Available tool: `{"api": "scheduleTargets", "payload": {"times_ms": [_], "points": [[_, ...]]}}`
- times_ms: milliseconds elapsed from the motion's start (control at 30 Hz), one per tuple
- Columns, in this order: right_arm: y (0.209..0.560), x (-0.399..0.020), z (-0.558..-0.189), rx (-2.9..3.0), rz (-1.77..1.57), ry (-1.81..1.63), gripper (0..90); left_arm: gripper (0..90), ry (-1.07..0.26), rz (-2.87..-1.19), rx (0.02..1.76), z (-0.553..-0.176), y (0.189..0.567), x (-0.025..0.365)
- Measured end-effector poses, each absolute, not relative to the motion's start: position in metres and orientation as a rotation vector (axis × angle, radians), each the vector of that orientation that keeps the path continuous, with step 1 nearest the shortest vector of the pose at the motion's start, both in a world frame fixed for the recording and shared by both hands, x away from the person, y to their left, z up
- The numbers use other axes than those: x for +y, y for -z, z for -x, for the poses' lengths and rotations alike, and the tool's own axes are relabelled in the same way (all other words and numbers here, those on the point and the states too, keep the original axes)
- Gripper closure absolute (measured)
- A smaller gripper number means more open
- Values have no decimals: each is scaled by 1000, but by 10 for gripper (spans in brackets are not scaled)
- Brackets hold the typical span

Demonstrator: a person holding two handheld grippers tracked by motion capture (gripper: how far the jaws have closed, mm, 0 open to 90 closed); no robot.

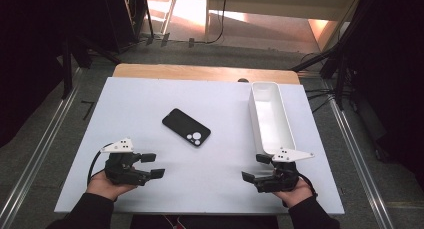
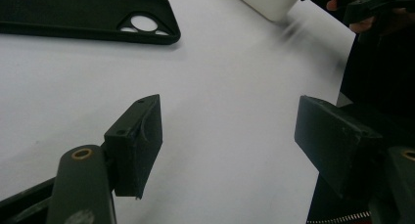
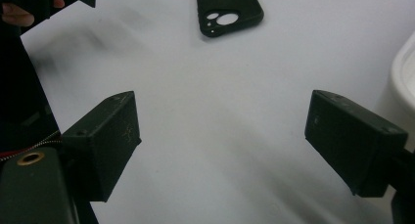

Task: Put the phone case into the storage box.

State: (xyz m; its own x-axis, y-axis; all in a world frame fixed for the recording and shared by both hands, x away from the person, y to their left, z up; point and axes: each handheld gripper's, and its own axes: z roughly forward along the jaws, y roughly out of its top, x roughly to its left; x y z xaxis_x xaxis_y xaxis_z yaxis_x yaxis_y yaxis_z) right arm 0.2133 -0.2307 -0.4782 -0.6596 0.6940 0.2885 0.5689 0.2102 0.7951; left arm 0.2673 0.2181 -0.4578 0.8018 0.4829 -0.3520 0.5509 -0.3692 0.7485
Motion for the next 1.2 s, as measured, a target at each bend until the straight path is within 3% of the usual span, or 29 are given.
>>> {"api": "scheduleTargets", "payload": {"times_ms": [1200], "points": [[479,-229,-213,2351,-1231,-1440,115,274,-8,-2053,846,-336,437,206]]}}
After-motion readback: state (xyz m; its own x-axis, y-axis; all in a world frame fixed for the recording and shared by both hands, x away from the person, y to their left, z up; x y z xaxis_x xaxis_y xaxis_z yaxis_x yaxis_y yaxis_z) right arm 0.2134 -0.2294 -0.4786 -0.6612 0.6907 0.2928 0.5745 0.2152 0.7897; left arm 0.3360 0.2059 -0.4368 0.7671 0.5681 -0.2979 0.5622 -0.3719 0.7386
